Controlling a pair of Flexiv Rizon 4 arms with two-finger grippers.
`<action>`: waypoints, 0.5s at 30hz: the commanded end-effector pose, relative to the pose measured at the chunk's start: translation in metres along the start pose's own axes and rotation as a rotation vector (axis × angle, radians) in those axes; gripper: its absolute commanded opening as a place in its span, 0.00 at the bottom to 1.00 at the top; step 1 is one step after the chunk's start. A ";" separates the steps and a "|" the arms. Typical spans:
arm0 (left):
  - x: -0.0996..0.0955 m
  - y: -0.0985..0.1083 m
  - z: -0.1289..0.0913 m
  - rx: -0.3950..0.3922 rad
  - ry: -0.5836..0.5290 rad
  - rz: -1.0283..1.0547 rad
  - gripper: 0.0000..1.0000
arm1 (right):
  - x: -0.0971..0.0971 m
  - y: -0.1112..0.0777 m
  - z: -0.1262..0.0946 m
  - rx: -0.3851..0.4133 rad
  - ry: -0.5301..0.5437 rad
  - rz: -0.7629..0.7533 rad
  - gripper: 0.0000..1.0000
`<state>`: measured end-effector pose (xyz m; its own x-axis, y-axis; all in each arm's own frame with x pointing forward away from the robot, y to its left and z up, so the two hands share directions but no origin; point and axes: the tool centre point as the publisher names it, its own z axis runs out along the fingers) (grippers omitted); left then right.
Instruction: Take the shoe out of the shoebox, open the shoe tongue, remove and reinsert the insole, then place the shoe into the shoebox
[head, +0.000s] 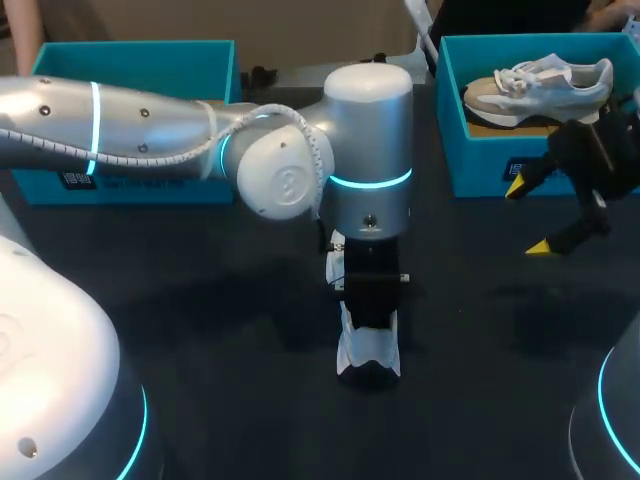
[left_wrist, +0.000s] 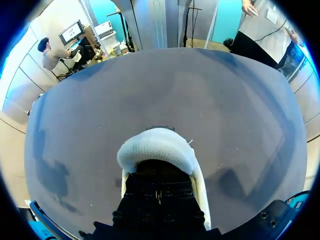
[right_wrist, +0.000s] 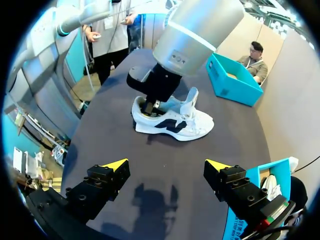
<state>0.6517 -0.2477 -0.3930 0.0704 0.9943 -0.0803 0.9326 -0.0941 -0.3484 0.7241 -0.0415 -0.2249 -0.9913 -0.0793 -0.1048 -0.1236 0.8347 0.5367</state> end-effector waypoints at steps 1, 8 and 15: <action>-0.002 0.006 0.013 0.000 -0.003 -0.003 0.00 | 0.000 0.000 0.001 0.003 0.000 0.001 1.00; 0.001 0.009 0.019 -0.017 0.005 -0.015 0.00 | 0.000 0.000 0.001 0.003 0.000 0.001 1.00; 0.003 0.008 -0.004 -0.046 -0.006 -0.008 0.00 | 0.000 0.000 0.001 0.003 0.000 0.001 1.00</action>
<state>0.6585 -0.2506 -0.4025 0.0628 0.9951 -0.0770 0.9453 -0.0841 -0.3153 0.7241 -0.0416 -0.2249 -0.9913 -0.0794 -0.1050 -0.1237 0.8347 0.5367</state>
